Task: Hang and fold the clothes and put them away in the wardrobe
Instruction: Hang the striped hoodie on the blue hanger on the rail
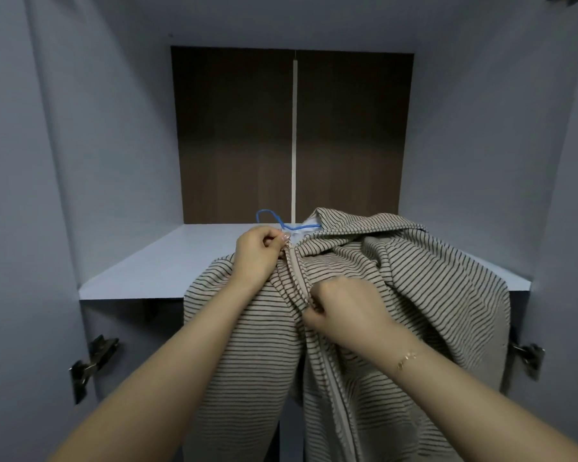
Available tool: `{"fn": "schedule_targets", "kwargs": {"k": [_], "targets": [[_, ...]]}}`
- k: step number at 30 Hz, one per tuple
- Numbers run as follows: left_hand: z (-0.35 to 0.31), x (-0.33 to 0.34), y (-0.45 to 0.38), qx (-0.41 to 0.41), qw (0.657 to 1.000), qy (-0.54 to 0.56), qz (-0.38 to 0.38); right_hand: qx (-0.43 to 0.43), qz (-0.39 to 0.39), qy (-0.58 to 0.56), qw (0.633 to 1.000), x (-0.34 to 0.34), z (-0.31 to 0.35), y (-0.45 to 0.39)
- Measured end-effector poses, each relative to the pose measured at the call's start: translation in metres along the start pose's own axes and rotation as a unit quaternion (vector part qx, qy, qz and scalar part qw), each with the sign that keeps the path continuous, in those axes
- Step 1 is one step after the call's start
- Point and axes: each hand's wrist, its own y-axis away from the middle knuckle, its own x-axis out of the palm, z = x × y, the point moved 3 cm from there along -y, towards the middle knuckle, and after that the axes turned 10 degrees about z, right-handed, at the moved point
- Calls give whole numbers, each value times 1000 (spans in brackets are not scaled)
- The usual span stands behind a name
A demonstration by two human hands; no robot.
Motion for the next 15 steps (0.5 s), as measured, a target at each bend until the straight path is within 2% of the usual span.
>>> {"fn": "schedule_targets", "kwargs": {"k": [2,5,8,10,12,15], "targets": [[-2,-2,0,5,1000,31,4,30,-23,-12,999,-9,-3,-19],[-9,-8,0,36,999,2,8,63,-43,-47,996,-18,-5,-46],[-15,-16,-4,59,997,-37,-13,32,-57,-47,997,-17,2,-50],[-14,-18,-7,40,999,-25,-15,20,-60,-41,997,-14,2,-41],[-13,-13,-6,19,1000,0,-3,9,-56,-35,998,-12,0,-31],[-13,-2,-2,39,999,-33,18,10,-38,-24,999,-13,-5,-21]]}}
